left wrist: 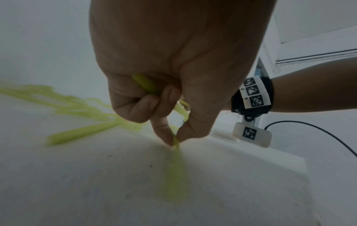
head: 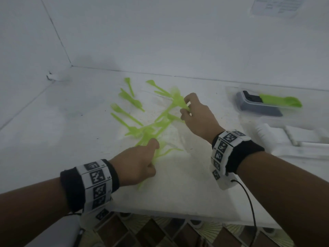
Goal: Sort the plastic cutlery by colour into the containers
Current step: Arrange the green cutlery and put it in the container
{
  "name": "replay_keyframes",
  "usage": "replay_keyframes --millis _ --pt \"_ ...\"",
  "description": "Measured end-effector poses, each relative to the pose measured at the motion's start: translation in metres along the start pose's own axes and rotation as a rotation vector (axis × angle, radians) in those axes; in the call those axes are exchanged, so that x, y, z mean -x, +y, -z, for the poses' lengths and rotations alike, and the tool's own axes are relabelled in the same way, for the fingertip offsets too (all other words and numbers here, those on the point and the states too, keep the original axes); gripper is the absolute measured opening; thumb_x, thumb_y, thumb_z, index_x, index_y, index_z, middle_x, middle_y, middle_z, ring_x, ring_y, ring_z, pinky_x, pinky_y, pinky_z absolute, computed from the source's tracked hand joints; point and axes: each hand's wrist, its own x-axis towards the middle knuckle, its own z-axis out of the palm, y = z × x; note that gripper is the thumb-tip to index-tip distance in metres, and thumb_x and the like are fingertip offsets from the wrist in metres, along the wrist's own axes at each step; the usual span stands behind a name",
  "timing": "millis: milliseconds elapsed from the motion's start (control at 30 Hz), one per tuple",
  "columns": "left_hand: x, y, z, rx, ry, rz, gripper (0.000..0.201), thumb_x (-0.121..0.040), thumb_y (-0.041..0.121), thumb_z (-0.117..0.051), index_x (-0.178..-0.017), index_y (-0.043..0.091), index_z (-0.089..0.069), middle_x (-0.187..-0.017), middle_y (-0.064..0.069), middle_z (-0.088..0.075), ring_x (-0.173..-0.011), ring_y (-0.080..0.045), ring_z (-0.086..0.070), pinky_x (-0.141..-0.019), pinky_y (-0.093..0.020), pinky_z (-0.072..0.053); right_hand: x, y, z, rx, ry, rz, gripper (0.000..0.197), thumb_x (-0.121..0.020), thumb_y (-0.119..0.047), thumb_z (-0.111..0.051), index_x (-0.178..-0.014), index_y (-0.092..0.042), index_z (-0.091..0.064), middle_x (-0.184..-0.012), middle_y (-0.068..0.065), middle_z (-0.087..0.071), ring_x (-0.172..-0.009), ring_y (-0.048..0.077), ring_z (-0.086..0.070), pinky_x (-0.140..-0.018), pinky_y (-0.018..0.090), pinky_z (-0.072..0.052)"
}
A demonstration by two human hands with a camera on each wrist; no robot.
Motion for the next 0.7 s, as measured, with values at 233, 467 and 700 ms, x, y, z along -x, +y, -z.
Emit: replay_keyframes --millis 233,467,700 --pt "0.027 -0.027 0.014 -0.004 0.167 0.073 0.019 -0.092 0.039 -0.045 -0.100 0.022 -0.046 -0.089 0.004 -0.056 -0.077 -0.018 -0.054 -0.067 -0.037 -0.040 -0.012 -0.008 -0.027 0.124 -0.189 -0.018 0.025 -0.103 -0.021 -0.046 -0.126 -0.014 -0.051 -0.103 0.004 -0.065 -0.094 0.026 -0.055 -0.077 0.034 -0.040" --pt "0.033 -0.062 0.022 0.109 0.263 0.162 0.013 -0.104 0.020 -0.042 -0.093 0.020 -0.036 -0.081 -0.004 -0.052 -0.067 -0.021 -0.046 -0.062 -0.034 -0.033 -0.016 -0.016 -0.042 0.171 -0.417 0.181 0.013 -0.096 -0.028 -0.060 -0.108 -0.024 -0.064 -0.092 -0.002 -0.067 -0.086 0.019 -0.059 -0.076 0.033 -0.046" --pt "0.010 -0.060 0.020 -0.039 0.204 0.151 0.030 -0.097 0.050 -0.061 -0.102 0.022 -0.052 -0.078 0.013 -0.047 -0.069 -0.004 -0.046 -0.061 -0.026 -0.032 -0.021 -0.008 -0.041 0.253 -0.476 0.223 0.018 -0.096 -0.041 -0.066 -0.097 -0.023 -0.068 -0.088 -0.011 -0.059 -0.079 0.014 -0.054 -0.076 0.032 -0.045"
